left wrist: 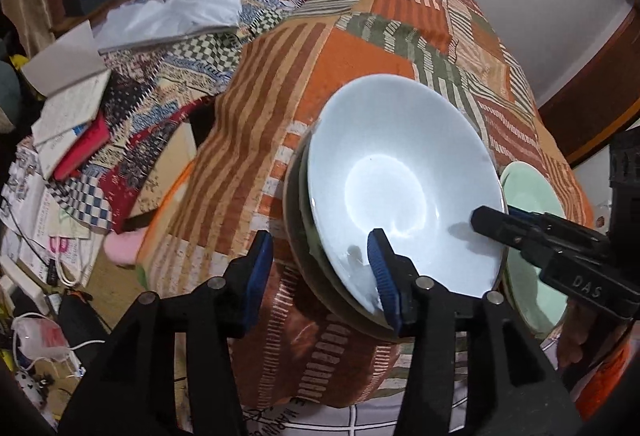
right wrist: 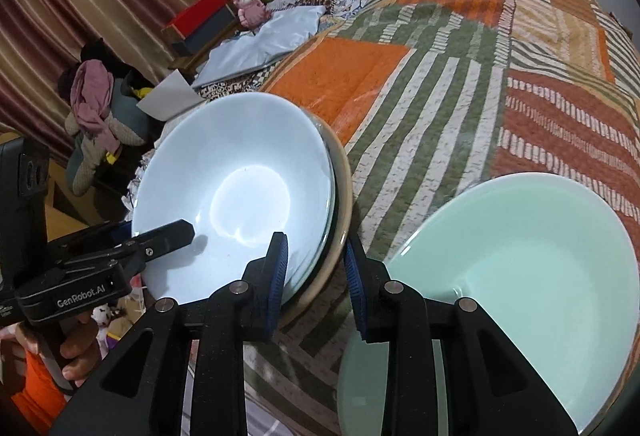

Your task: Organize plates and bowls

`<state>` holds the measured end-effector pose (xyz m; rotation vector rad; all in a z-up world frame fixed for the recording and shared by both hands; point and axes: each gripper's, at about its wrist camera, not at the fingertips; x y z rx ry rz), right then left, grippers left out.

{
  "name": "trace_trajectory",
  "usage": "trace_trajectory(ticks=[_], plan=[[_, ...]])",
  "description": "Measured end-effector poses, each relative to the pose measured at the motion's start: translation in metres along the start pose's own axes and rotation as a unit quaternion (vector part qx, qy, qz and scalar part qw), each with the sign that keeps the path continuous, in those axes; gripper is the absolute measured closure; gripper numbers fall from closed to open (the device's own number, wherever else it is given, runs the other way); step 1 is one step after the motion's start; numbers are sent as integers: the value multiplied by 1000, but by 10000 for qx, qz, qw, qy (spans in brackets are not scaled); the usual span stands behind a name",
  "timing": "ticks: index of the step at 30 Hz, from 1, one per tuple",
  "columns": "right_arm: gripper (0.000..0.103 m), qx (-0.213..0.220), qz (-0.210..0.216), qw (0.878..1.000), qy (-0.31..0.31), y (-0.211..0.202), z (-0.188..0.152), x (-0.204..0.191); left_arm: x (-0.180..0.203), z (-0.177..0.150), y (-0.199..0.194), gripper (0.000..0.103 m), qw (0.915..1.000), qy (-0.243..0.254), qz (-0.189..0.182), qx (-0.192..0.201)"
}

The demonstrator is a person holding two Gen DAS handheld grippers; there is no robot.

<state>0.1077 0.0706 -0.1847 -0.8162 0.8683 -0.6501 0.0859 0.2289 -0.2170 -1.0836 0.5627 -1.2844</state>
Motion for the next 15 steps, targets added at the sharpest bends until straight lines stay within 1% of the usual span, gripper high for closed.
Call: trace_trajectory(ticks=[4, 6, 8, 15], plan=[[73, -76, -51, 10000, -27, 6, 1, -2, 0, 0, 14, 51, 9998, -19, -90, -177], [73, -88, -84, 9999, -27, 7, 3, -2, 3, 0, 16, 53, 9999, 77, -41, -138], [73, -90, -84, 9999, -7, 8, 3, 1, 6, 0, 16, 59, 9998, 141, -94, -101], [73, -20, -175, 9998, -30, 7, 2, 1, 10, 1, 13, 60, 9999, 141, -22, -25]])
Point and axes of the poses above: each gripper's, at about its wrist camera, not at the fingertips, and y roughly the way its jaws point, x to its right, z to its top, and after that the axes turned 5 degrees about y, right-handed
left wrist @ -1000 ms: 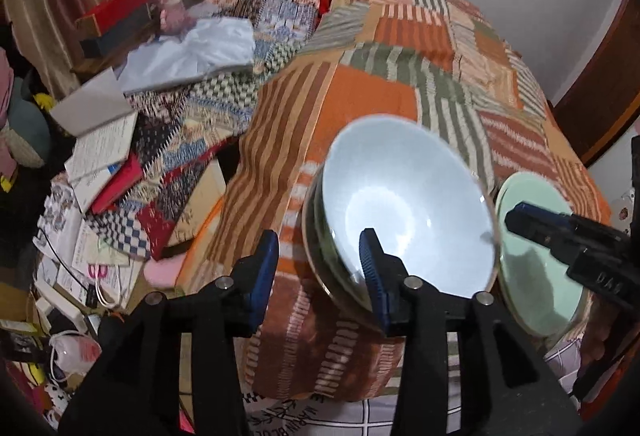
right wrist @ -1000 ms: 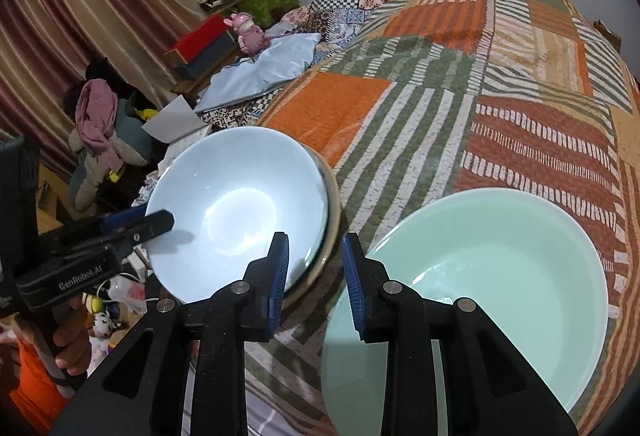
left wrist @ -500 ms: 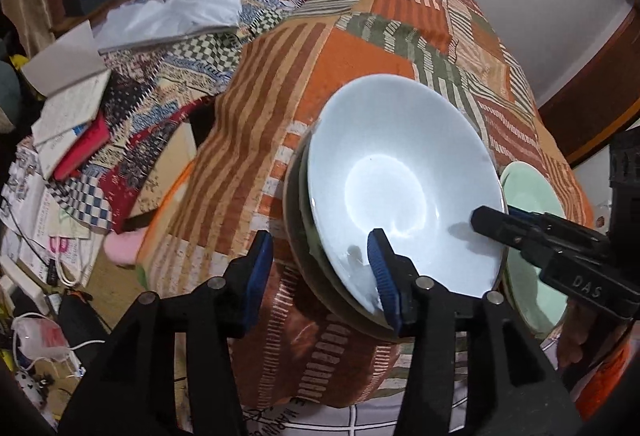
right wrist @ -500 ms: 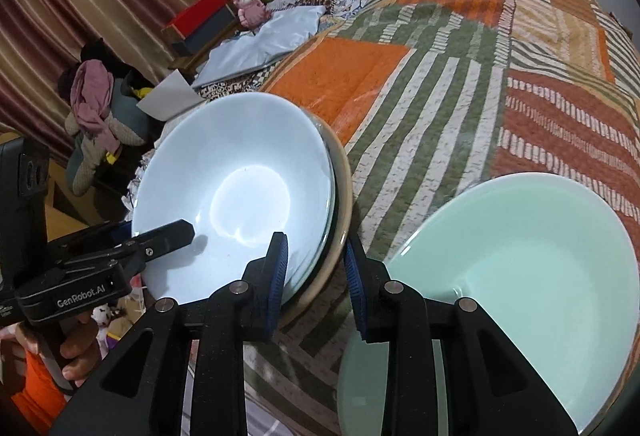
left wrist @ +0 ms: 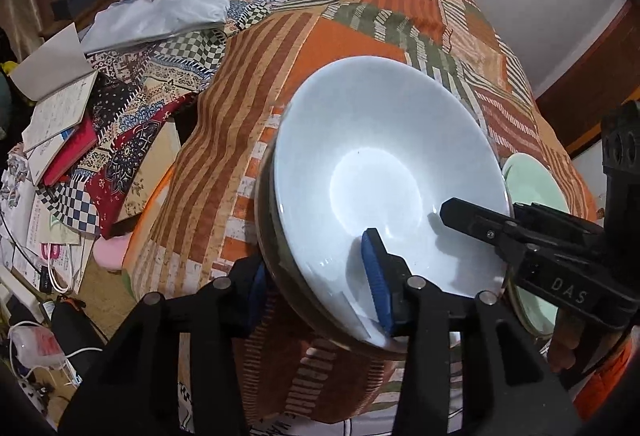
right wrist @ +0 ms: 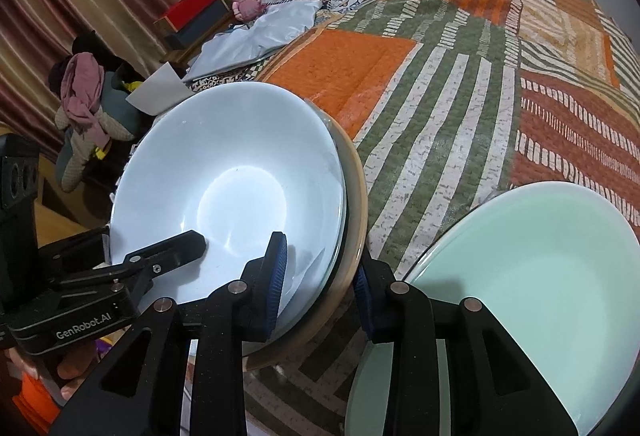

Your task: Organize plates and bowls

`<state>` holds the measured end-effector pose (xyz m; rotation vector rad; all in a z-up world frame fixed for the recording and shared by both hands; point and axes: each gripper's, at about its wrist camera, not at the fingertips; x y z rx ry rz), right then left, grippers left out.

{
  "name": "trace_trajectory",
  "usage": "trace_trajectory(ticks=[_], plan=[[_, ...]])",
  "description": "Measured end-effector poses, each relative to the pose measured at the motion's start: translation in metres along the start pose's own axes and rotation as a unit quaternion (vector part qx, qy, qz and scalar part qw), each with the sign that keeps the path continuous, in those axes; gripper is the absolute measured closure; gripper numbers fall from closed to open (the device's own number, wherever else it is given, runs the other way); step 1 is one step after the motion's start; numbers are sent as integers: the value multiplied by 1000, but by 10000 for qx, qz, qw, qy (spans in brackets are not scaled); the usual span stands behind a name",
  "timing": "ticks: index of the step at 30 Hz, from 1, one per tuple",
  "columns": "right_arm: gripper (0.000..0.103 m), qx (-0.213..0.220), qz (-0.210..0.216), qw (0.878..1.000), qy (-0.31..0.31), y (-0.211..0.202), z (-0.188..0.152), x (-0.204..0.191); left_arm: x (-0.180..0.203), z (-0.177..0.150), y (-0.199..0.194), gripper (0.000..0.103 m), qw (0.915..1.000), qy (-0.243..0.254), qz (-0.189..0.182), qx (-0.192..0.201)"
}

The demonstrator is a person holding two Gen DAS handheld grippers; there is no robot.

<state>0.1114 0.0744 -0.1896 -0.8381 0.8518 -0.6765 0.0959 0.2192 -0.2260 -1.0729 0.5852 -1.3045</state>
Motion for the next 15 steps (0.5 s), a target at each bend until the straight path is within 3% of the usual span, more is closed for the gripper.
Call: trace_trajectory(ticks=[15], plan=[[74, 410, 17, 9991, 103, -30, 1, 1, 19, 11, -25, 60, 9995, 80, 178, 257]])
Point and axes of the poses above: each gripper's, at about its wrist camera, not at the fingertips, and y roughly the way its jaws point, x to its right, z to its top, and after that the axes turned 5 degrees about y, right-handed
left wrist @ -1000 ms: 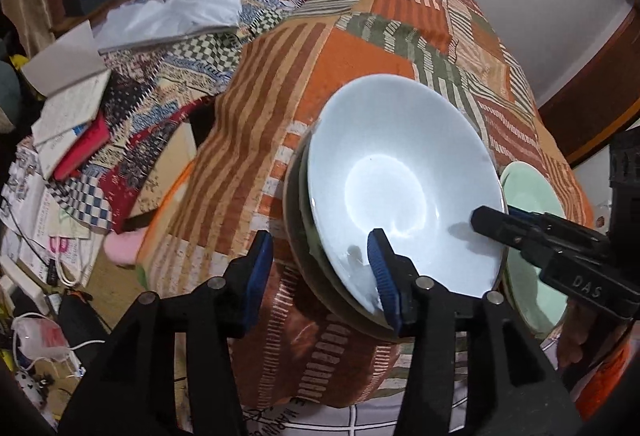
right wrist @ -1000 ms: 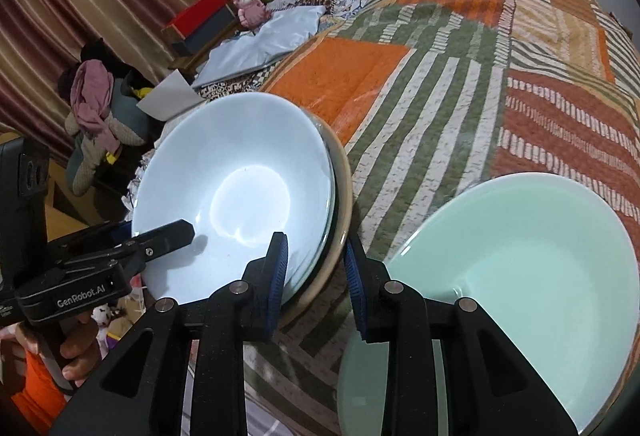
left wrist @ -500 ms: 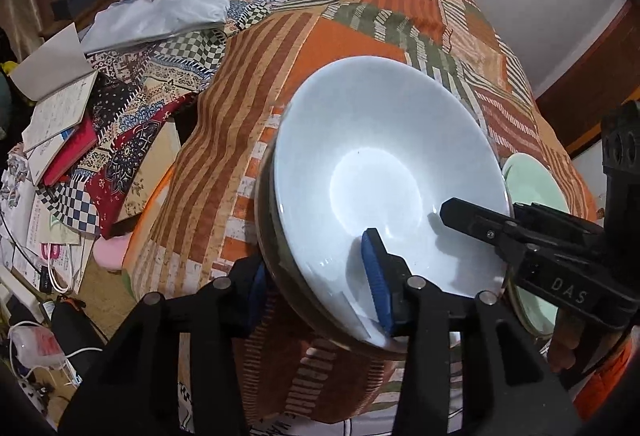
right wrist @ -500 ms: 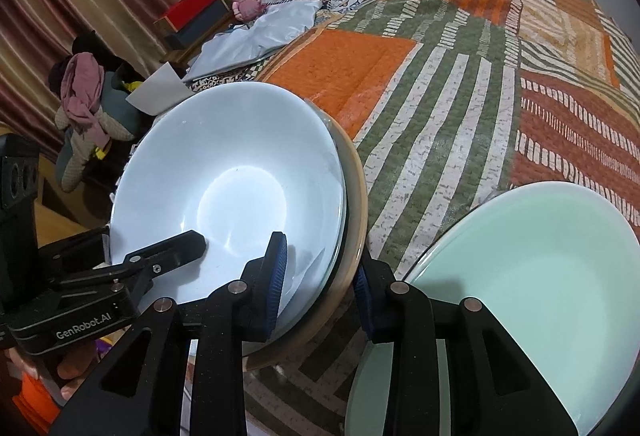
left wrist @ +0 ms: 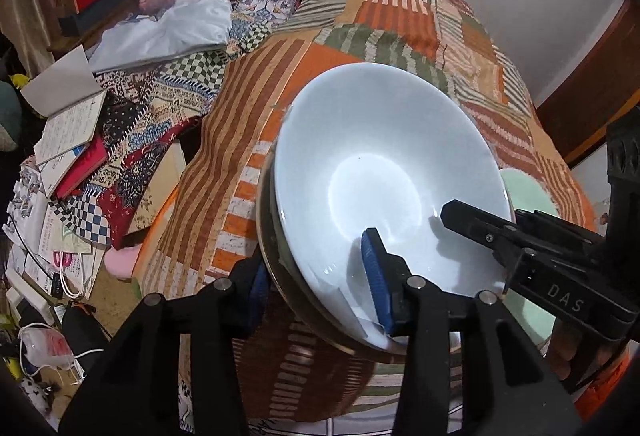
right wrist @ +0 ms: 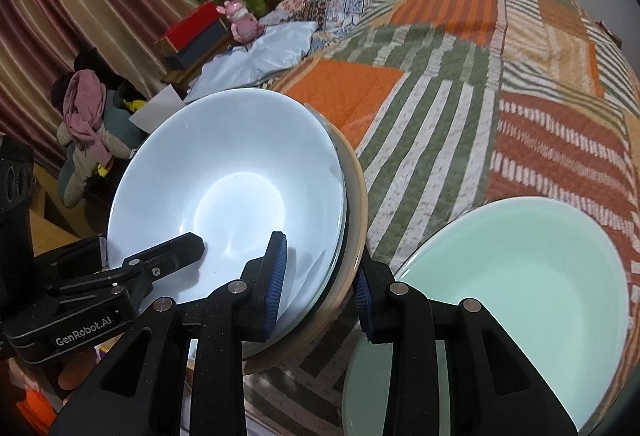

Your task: Organize plates and bowls

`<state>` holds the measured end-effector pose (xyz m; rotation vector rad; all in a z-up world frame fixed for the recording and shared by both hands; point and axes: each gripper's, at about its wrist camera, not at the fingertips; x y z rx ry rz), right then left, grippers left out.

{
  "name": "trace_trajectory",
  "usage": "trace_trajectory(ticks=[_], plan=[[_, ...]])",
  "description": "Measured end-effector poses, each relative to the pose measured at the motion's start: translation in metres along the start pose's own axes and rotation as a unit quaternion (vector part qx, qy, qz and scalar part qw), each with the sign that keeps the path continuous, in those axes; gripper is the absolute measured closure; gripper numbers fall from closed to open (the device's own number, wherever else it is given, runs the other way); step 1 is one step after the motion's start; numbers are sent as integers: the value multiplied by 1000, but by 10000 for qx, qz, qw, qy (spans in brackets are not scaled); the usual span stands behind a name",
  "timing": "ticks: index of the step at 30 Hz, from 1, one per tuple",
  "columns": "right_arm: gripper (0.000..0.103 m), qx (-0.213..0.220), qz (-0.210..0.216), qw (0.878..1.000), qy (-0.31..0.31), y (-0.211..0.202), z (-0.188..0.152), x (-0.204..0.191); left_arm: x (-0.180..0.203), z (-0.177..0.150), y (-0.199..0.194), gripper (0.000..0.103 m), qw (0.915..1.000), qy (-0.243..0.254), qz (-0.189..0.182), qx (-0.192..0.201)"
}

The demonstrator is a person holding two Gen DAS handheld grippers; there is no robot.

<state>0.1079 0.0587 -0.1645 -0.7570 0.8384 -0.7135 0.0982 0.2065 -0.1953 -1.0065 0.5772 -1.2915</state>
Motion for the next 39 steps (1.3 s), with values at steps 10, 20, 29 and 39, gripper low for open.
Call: trace_trajectory(ticks=[10, 20, 29, 39], plan=[[74, 288, -63, 9994, 181, -30, 2, 14, 33, 9, -20, 60, 9993, 260, -104, 229], [74, 550, -243, 9975, 382, -63, -9, 39, 76, 11, -26, 60, 9973, 569, -332, 316], [74, 785, -415, 9942, 604, -92, -22, 66, 119, 8, -25, 59, 9943, 889, -529, 264], [74, 867, -560, 9908, 871, -107, -33, 96, 155, 5, -13, 59, 9906, 1158, -719, 122]])
Point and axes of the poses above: each gripper's, at about its wrist camera, not at the fingertips, and y roughly the way its jaws point, x to its right, z to its top, and after that the axes turned 5 degrees about y, right-handed
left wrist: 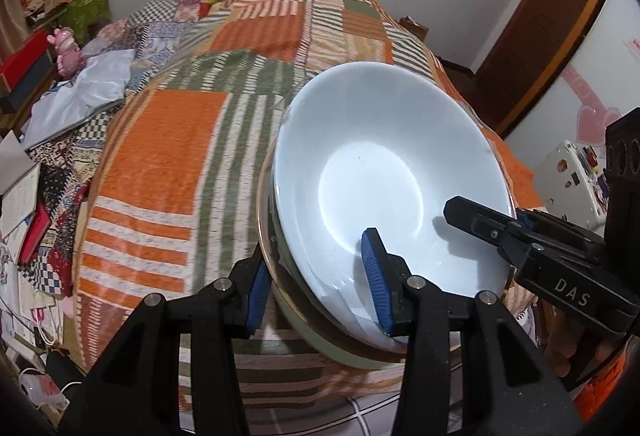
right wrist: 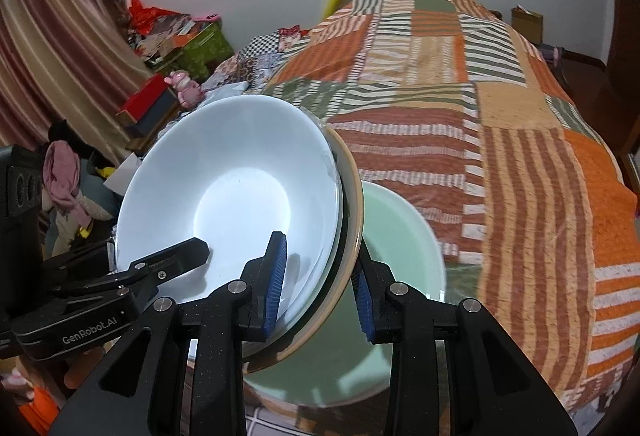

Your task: Organize plates and bowls

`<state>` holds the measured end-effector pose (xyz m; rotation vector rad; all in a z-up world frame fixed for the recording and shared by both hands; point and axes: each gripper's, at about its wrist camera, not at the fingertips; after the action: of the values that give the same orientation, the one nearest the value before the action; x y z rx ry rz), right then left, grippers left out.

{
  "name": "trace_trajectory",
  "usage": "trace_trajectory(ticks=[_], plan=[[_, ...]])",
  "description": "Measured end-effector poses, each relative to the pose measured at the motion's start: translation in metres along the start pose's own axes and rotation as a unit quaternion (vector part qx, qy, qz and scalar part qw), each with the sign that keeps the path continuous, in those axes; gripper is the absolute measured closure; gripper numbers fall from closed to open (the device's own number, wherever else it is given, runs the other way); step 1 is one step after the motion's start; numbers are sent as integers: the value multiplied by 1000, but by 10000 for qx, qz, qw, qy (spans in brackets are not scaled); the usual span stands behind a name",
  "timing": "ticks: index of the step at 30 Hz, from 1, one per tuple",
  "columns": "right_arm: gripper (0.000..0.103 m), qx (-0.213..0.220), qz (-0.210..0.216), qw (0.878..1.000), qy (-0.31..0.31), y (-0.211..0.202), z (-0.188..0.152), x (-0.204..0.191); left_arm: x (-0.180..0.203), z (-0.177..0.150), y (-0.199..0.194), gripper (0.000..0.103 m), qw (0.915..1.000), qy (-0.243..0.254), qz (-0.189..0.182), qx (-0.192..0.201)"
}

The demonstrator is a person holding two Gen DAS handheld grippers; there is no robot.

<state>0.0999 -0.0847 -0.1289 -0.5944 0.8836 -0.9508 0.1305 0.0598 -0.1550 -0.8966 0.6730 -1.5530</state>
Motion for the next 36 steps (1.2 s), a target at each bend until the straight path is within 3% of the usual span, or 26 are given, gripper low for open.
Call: trace_trajectory(ticks=[13, 26, 29, 31, 36], plan=[[74, -326, -92, 9990, 293, 21, -10, 26, 9, -3, 42, 59, 9988, 19, -153, -459], [71, -329, 66, 9986, 417, 22, -12, 32, 7, 1, 46, 59, 9992, 1, -192, -338], [57, -352, -14, 9988, 328, 20, -14, 32, 6, 1, 46, 58, 9992, -38, -226, -327], [55, -292, -66, 9990, 321, 16, -16, 35, 5, 0, 43, 52, 9995, -8, -172, -259], [55, -43, -110, 9995, 297, -6, -12, 35, 5, 2, 21, 51, 9999, 98, -13, 35]])
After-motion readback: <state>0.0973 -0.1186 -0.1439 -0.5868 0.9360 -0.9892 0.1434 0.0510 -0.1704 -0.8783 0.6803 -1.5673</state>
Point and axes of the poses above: each gripper's, at about its wrist camera, not at the fingertips, and y roughly the way its jaws point, x to its right, z to its top, and after that the axes turned 5 degrees about y, right-handed
